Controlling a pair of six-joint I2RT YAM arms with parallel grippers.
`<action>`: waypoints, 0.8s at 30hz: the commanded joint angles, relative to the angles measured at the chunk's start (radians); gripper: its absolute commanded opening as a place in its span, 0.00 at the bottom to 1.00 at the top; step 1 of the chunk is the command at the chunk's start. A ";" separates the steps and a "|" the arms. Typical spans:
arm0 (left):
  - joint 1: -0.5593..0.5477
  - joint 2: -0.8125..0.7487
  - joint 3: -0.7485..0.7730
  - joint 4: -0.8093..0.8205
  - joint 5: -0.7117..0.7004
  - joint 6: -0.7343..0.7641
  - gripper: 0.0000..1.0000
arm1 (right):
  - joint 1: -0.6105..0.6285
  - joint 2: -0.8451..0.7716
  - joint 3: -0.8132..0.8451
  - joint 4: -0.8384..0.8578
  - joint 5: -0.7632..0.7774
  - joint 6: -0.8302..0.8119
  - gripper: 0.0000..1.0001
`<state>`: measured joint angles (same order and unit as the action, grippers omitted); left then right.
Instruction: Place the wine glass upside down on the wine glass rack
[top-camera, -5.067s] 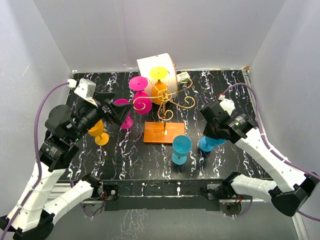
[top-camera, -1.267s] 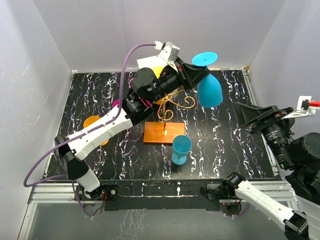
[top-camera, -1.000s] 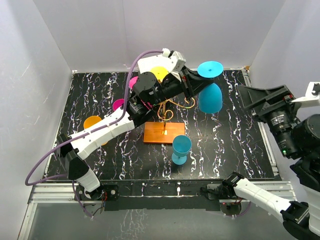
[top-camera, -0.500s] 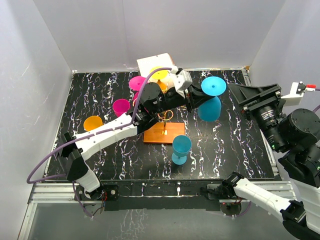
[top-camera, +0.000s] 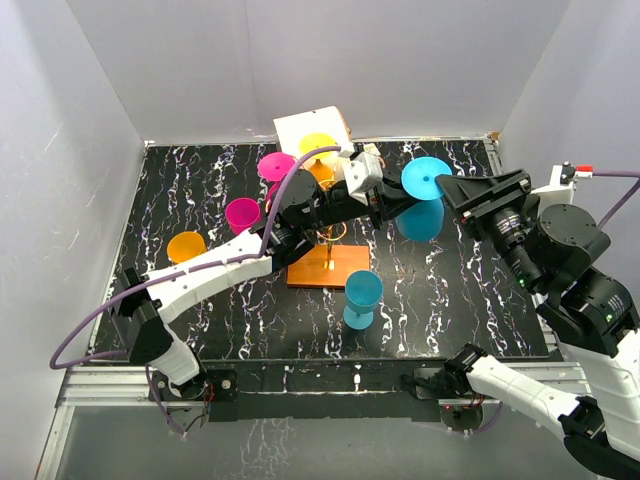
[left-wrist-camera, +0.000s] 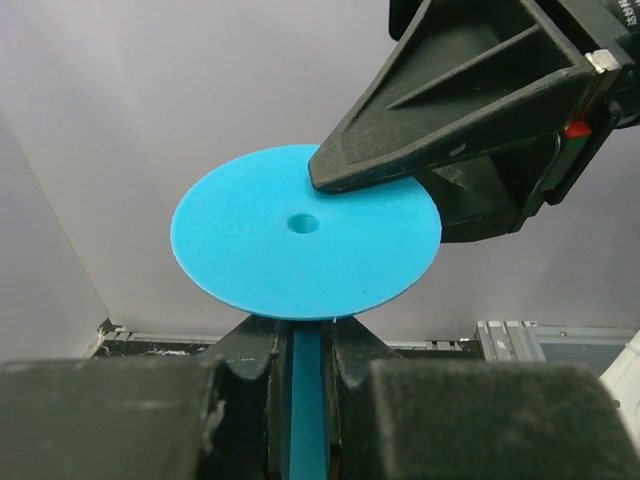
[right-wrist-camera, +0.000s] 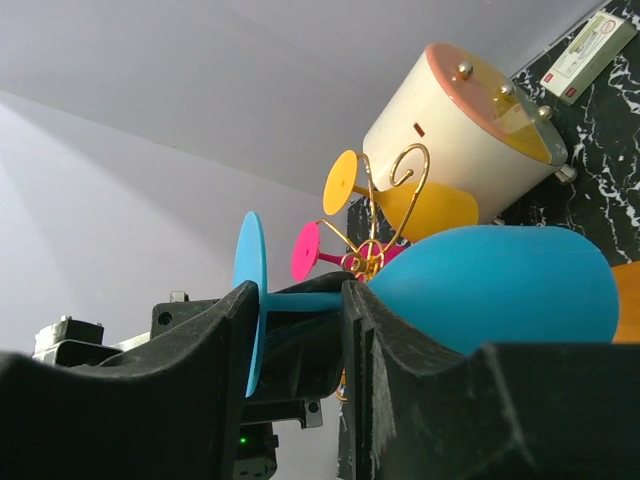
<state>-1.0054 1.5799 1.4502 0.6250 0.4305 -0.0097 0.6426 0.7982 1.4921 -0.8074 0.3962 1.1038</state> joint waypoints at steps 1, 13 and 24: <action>-0.007 -0.050 0.008 0.067 0.028 0.019 0.00 | 0.006 -0.007 -0.023 0.030 0.007 0.003 0.33; -0.007 -0.054 0.004 0.001 -0.050 -0.113 0.38 | 0.006 -0.091 -0.136 0.164 0.045 0.011 0.00; -0.005 -0.146 -0.017 -0.217 -0.190 -0.709 0.66 | 0.005 -0.148 -0.193 0.172 0.140 -0.020 0.00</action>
<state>-1.0096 1.5307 1.4204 0.4736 0.2962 -0.4484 0.6476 0.6735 1.3094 -0.6827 0.4923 1.1198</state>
